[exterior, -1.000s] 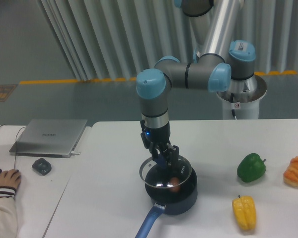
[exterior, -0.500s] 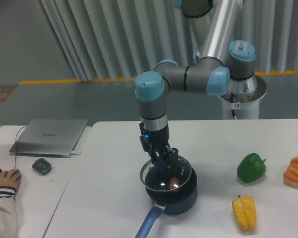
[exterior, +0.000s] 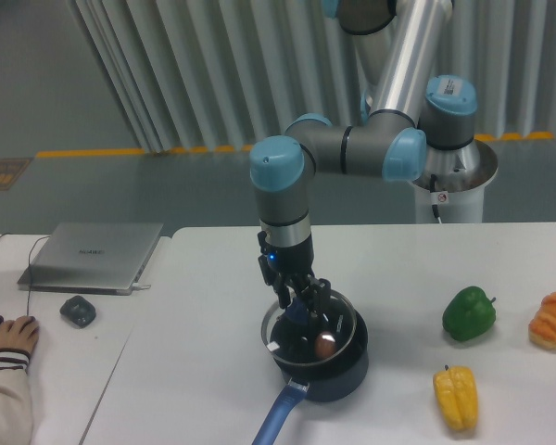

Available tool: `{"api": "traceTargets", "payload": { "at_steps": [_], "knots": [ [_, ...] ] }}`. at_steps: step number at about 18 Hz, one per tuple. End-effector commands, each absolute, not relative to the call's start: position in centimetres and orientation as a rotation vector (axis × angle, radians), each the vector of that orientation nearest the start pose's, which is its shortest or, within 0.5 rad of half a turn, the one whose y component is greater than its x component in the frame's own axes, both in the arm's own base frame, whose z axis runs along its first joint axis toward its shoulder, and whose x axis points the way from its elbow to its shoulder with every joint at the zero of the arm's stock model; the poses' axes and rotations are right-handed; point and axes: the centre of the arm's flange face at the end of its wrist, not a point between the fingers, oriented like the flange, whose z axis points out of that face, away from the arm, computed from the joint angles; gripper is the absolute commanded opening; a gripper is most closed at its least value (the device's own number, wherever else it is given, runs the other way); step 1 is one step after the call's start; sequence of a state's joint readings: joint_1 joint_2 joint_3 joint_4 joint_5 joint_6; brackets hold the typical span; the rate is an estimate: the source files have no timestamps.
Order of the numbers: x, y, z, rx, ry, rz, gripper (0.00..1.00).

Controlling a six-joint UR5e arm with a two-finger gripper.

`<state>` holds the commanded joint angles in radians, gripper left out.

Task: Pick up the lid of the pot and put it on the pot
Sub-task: 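Lower the glass lid onto the rim of the blue saucepan, then open the gripper and raise it away from the covered saucepan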

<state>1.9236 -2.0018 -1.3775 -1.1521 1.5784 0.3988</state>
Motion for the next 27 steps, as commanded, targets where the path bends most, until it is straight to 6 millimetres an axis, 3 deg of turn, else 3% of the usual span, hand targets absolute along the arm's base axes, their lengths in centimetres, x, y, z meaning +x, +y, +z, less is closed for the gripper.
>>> {"api": "traceTargets", "payload": {
  "at_steps": [2, 12, 13, 14, 19, 22, 27],
  "knots": [
    [-11.0, 68.0, 37.5, -2.976, 0.069, 0.121, 0.82],
    [-11.0, 67.8, 38.0, -2.968, 0.082, 0.124, 0.82],
    [-11.0, 67.8, 38.3, -2.965, 0.084, 0.126, 0.85],
    [-11.0, 67.5, 38.6, -2.967, 0.102, 0.131, 0.98],
    [-11.3, 64.1, 40.7, -3.01, 0.425, 0.128, 1.0],
    [-11.6, 62.7, 40.8, -3.049, 0.607, 0.095, 1.0],
    [-14.0, 58.1, 42.2, -3.046, 1.002, -0.026, 1.0]
  ]
}}
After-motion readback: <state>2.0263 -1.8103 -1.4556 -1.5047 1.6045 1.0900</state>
